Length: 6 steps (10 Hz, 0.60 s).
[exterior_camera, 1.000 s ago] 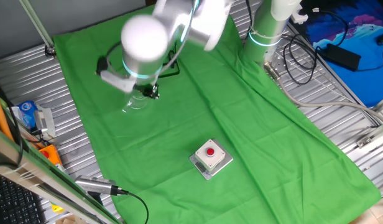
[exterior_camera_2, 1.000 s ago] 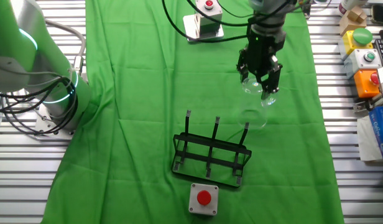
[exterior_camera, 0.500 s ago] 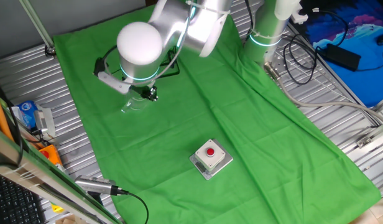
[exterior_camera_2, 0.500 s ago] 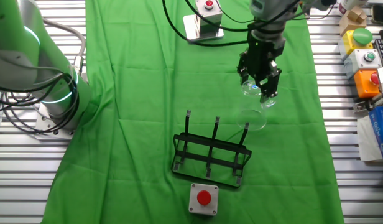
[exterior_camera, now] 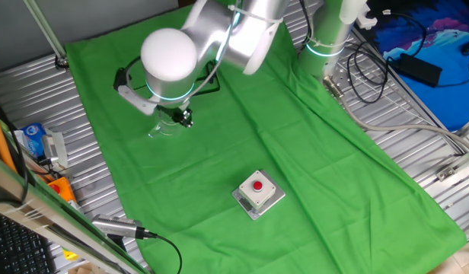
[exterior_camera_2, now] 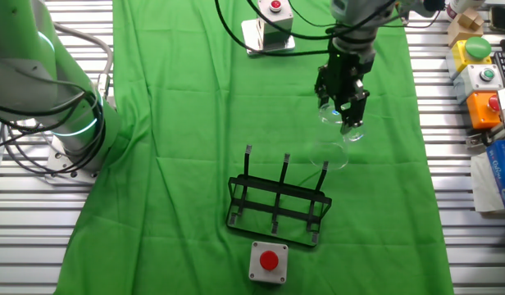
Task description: Take the cup off the cup rack
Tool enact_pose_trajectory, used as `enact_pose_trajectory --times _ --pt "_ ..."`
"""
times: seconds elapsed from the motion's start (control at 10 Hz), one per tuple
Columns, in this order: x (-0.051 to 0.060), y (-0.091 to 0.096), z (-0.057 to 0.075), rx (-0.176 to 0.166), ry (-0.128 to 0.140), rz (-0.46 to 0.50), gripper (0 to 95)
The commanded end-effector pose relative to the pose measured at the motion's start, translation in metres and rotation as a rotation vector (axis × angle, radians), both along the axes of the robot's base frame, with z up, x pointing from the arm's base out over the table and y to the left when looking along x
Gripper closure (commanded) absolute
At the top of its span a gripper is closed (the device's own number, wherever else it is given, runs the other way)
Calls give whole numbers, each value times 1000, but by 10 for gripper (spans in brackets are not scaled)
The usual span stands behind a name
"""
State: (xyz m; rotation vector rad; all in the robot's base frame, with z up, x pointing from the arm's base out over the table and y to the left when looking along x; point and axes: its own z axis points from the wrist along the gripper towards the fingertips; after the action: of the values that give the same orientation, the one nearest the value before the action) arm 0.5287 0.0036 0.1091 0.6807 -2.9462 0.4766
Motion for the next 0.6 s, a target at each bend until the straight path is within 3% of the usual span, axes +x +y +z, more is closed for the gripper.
enact_pose_trajectory --times 0.1,0.2,0.3,0.4,0.5,0.6 --pt "-2 10 -3 29 -14 -42 380" --pt "-2 12 -3 14 -19 -39 380" --pt "-2 12 -3 -24 -27 -22 380" --pt "-2 12 -3 -39 -27 -15 190" --pt "-2 12 -3 -27 -14 -22 190" --pt "-2 12 -3 42 -2 -60 0"
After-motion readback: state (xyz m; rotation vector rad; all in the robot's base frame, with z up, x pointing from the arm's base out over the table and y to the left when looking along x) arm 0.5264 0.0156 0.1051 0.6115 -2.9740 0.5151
